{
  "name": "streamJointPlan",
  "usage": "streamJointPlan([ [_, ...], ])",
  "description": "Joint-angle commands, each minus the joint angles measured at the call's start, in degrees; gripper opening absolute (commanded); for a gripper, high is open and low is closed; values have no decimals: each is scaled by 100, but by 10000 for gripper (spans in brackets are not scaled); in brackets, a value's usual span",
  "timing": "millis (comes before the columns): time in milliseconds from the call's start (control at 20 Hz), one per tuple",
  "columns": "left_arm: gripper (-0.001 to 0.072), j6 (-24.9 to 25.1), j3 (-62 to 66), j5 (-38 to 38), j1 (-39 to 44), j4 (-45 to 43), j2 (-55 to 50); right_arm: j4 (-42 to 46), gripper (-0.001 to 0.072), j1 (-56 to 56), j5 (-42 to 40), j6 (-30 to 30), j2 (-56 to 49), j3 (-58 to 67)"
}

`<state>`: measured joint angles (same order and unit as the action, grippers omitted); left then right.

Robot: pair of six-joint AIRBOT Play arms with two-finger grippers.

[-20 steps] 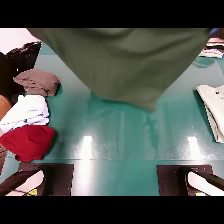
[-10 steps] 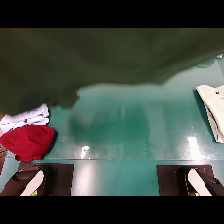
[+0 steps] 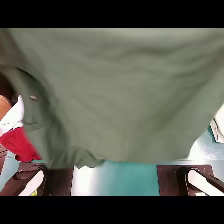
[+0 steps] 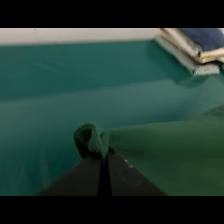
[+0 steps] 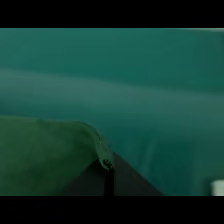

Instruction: Fold the shirts.

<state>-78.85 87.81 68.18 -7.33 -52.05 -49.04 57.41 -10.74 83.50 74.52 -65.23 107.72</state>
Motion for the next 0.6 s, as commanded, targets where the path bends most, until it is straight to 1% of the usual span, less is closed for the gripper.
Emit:
streamJointPlan([
  [0,22,57,-1609,-280,4,-164,-542,192,17,603,173,4,-1119,-754],
  [100,22,398,-2116,-966,4,-151,-1172,625,17,826,-361,4,-1720,-1165],
  [200,22,699,-2131,-1508,4,-133,-1899,675,17,874,-957,76,-2229,-1276],
  [350,22,732,-1657,-2006,4,109,-3093,601,18,874,-1692,264,-2857,-1270],
  [450,22,730,-1187,-2159,4,260,-3770,389,19,874,-1930,262,-3104,-1272],
  [550,22,730,-782,-2166,4,297,-4232,358,19,874,-2094,264,-3191,-1272],
])
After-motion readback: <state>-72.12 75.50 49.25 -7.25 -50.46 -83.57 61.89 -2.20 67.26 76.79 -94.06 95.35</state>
